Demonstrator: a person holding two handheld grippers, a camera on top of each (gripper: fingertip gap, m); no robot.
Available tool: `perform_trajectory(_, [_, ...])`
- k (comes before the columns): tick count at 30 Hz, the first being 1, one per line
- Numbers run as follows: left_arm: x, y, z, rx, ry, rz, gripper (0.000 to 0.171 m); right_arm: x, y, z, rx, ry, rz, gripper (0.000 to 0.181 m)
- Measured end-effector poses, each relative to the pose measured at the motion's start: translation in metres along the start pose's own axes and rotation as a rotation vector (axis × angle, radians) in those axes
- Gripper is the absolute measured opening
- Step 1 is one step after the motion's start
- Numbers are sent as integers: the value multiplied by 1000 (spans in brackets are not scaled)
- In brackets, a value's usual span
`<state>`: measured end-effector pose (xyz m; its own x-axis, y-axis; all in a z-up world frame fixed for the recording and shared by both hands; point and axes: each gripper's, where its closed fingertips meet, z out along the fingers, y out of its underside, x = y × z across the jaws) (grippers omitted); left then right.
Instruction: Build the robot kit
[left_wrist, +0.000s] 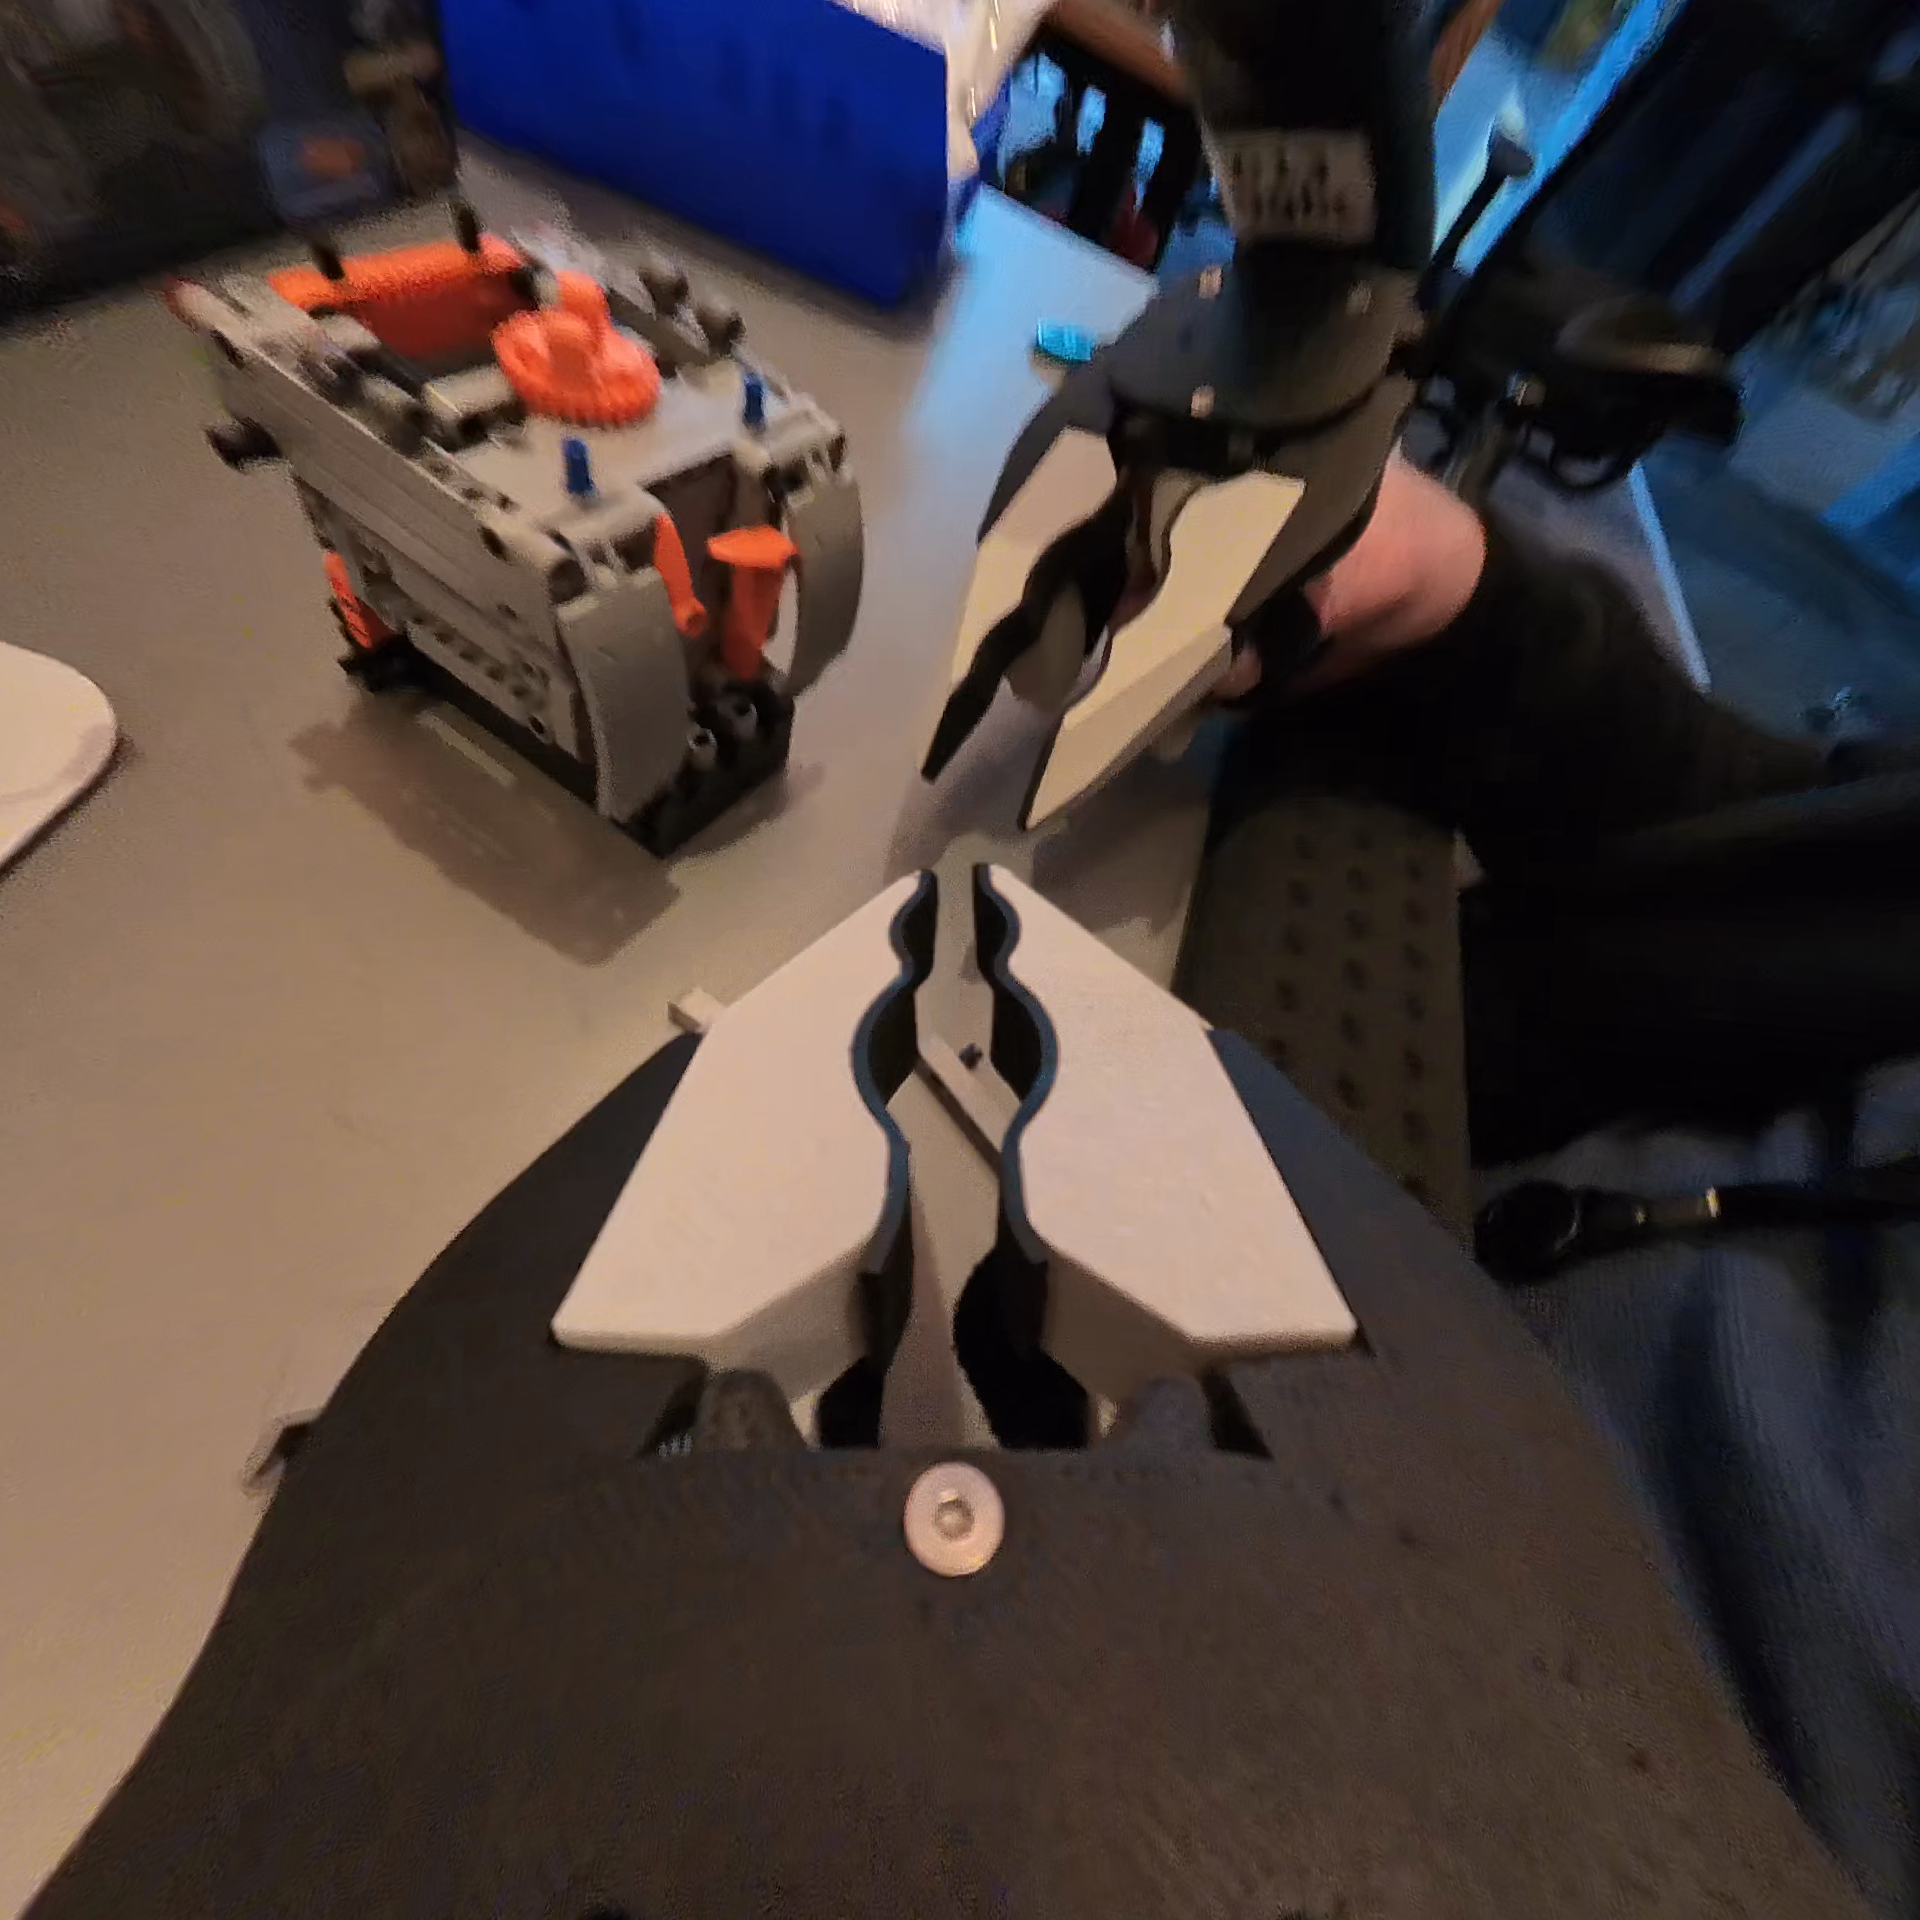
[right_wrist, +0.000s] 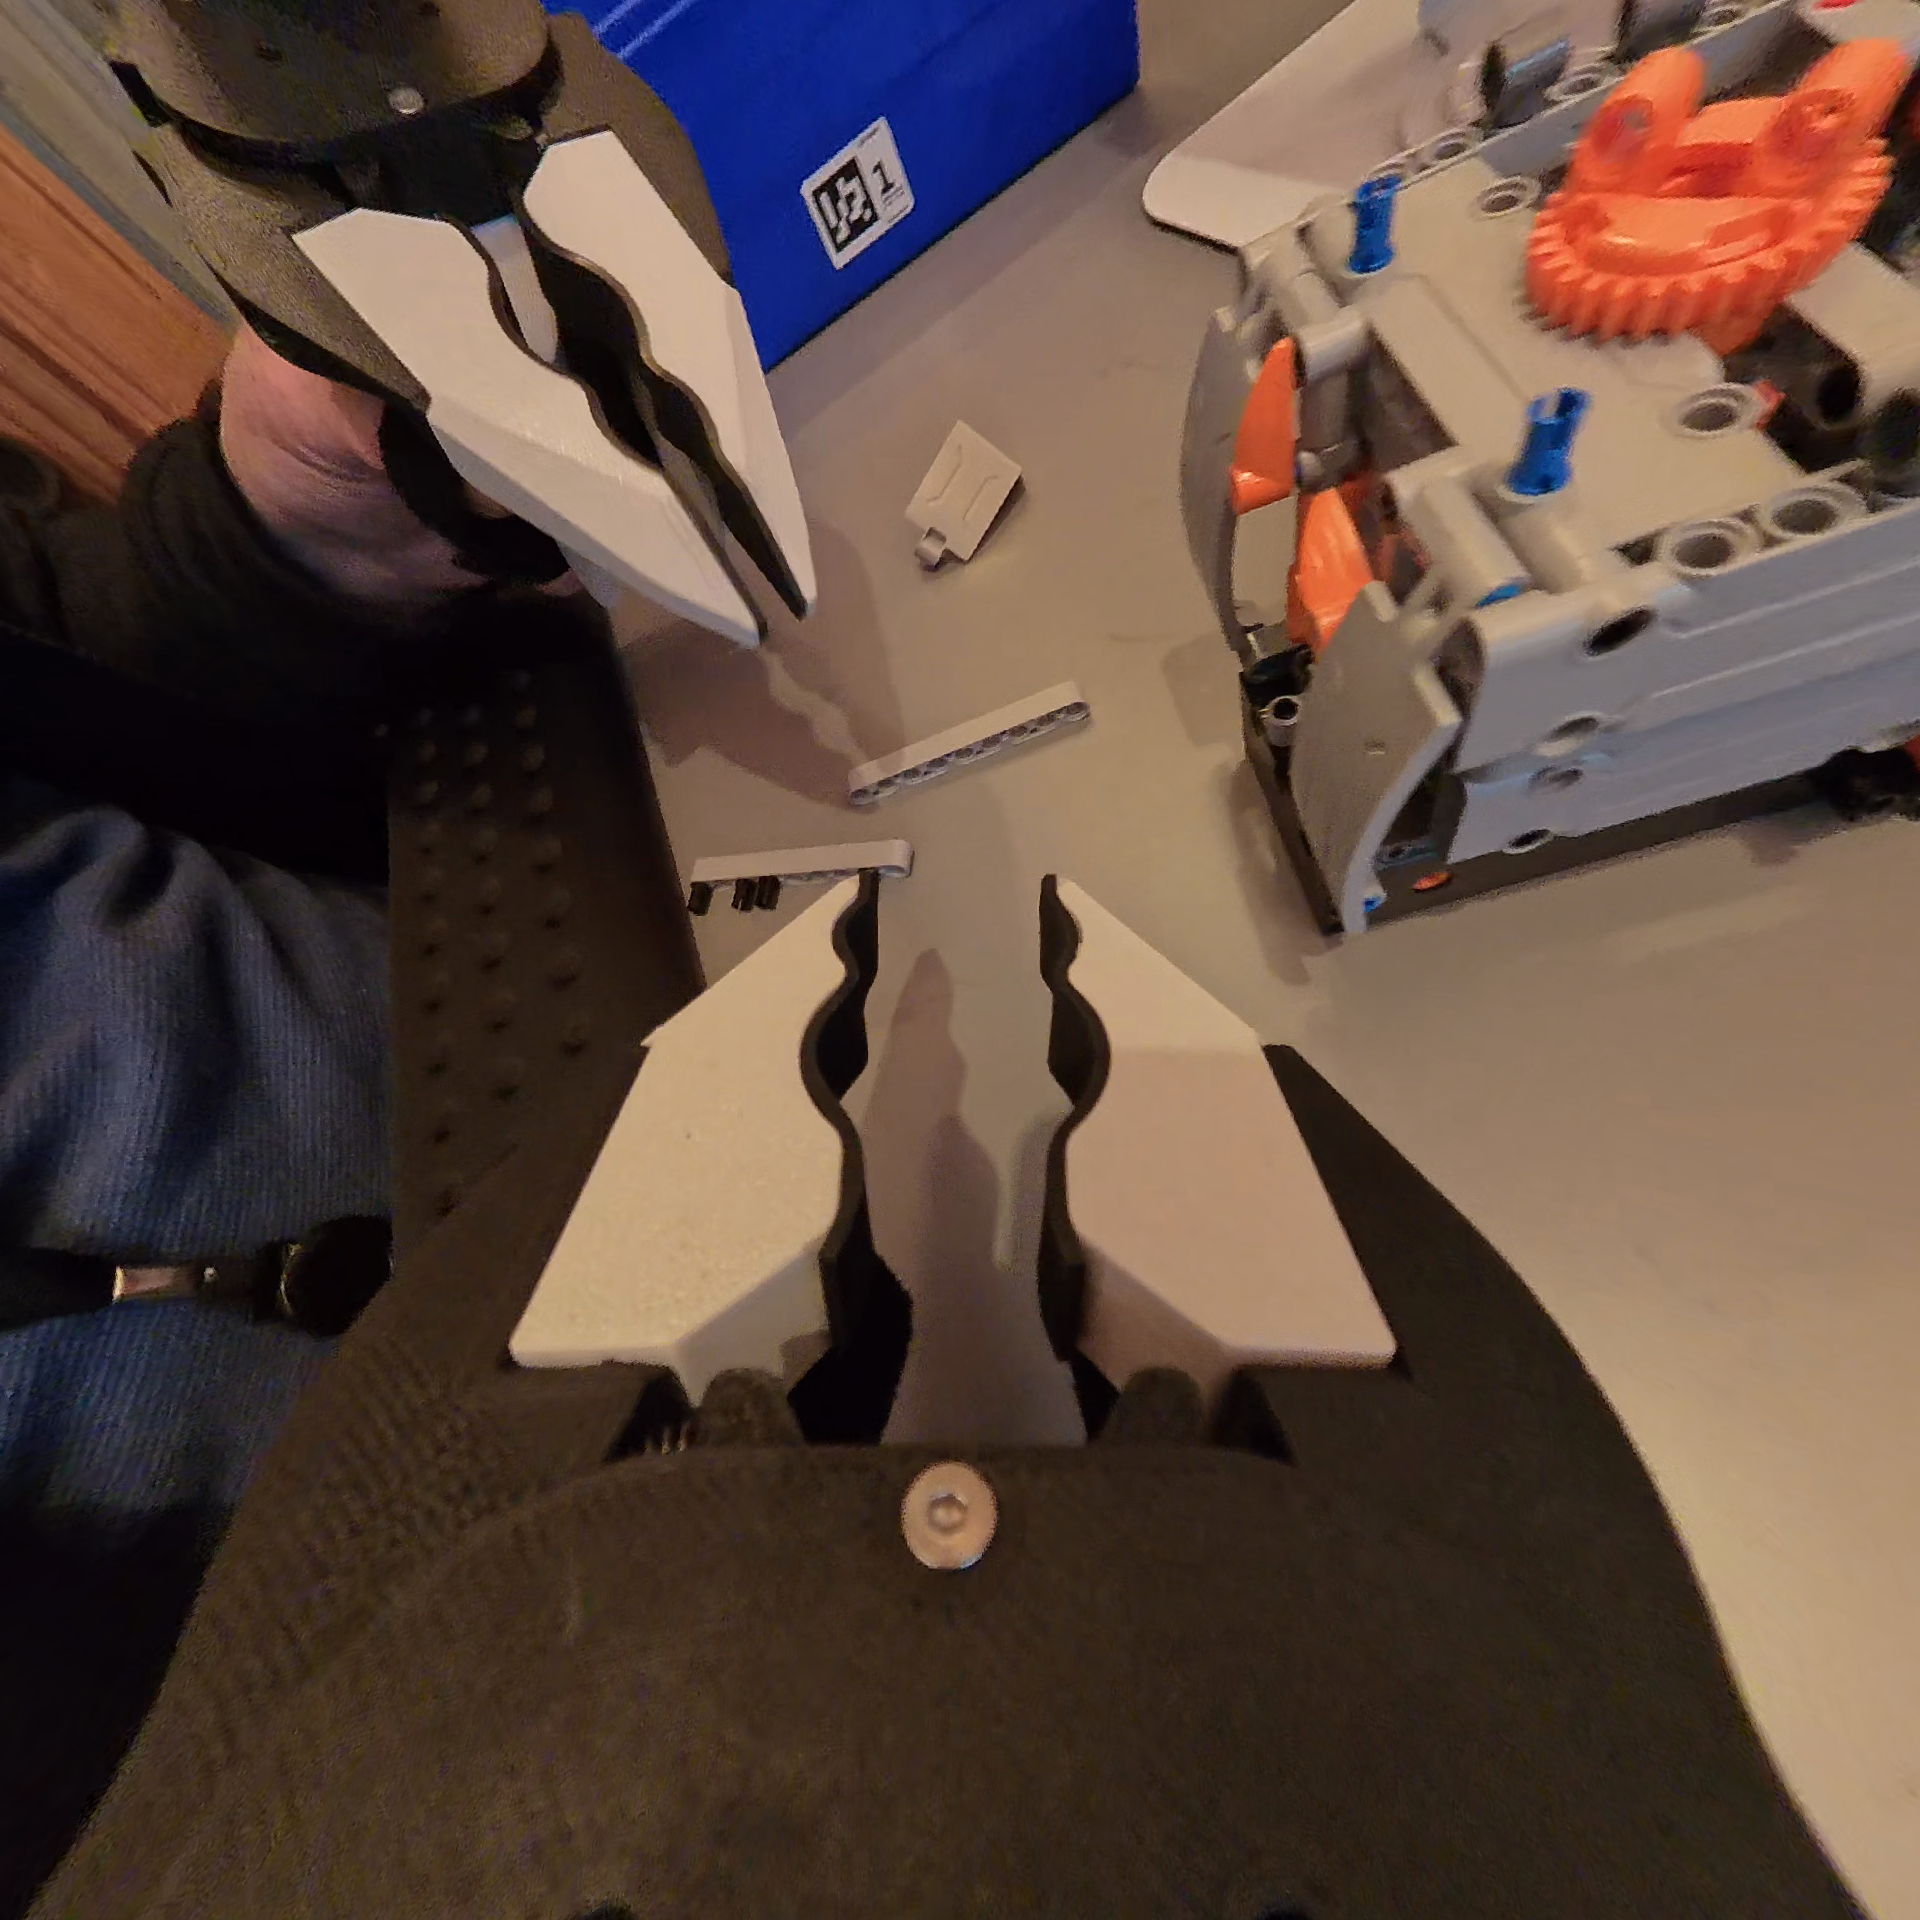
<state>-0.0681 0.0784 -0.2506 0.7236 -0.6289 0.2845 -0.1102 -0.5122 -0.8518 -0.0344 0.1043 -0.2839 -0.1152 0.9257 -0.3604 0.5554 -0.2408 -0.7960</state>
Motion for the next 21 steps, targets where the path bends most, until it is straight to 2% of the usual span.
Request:
perform_trajectory(6, [11,49,14,-308,-19,85,18,-10,16,14,-108,-18,-82,28])
perform_trajectory(10, [12,73,24,-455,-81,116,25,-12,19,17,-130,-16,-108,27])
perform_trajectory(16, [9,74,32,-484,-144,166,0,-12,16,15,-109,-17,-105,26])
perform_trajectory(21, [6,71,33,-453,-145,178,0,-14,12,13,-88,-26,-107,26])
